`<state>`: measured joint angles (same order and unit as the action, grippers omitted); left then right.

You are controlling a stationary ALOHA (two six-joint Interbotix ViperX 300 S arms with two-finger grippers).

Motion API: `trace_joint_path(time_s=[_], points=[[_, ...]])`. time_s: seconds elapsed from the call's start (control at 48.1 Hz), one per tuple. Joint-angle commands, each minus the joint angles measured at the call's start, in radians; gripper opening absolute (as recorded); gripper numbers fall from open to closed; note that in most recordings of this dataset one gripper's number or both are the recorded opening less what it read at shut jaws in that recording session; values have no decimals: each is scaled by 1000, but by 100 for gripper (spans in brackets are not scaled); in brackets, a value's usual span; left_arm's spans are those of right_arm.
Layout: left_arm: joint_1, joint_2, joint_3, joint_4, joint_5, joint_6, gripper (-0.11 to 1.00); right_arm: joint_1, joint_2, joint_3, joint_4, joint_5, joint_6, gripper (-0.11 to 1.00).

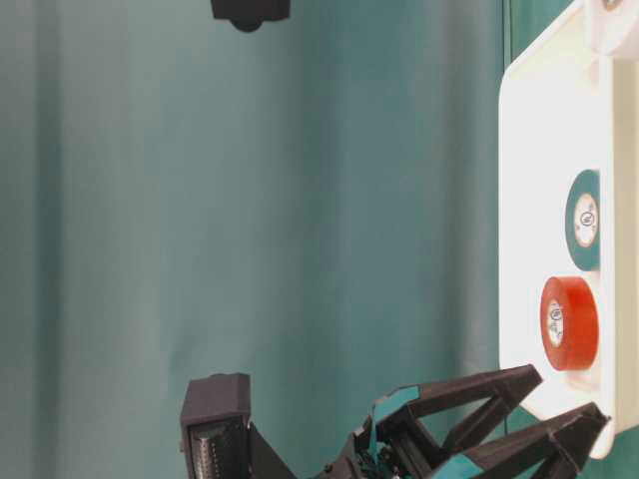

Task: Put the tape alternately from left to right into the white case.
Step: 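Move the right gripper onto the white tape roll and grasp it, then carry the white roll into the tray with the right gripper and release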

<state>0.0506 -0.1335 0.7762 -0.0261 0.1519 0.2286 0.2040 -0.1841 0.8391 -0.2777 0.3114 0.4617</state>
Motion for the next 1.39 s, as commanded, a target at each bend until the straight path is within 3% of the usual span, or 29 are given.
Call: trace_joint_path(time_s=[0.0,0.208,0.582,0.998,1.372], points=[[-2,-11,-20,-2,-8,0,100,-32,-18,-31,-5,-5,2,3],[-2,-12,-15,-2,-8,-2,100,-146,-18,-52,-8,-5,-8,3],[-2,-11,-14,-2,-8,-2,100,-344,26,-91,-121,-6,-8,3],[-2,-12,-12,-2,-8,-2,99,-457,147,-190,-216,-11,-8,3],[-2,-12,-11,-2,-8,-2,100,-545,233,-252,-242,-18,-9,3]])
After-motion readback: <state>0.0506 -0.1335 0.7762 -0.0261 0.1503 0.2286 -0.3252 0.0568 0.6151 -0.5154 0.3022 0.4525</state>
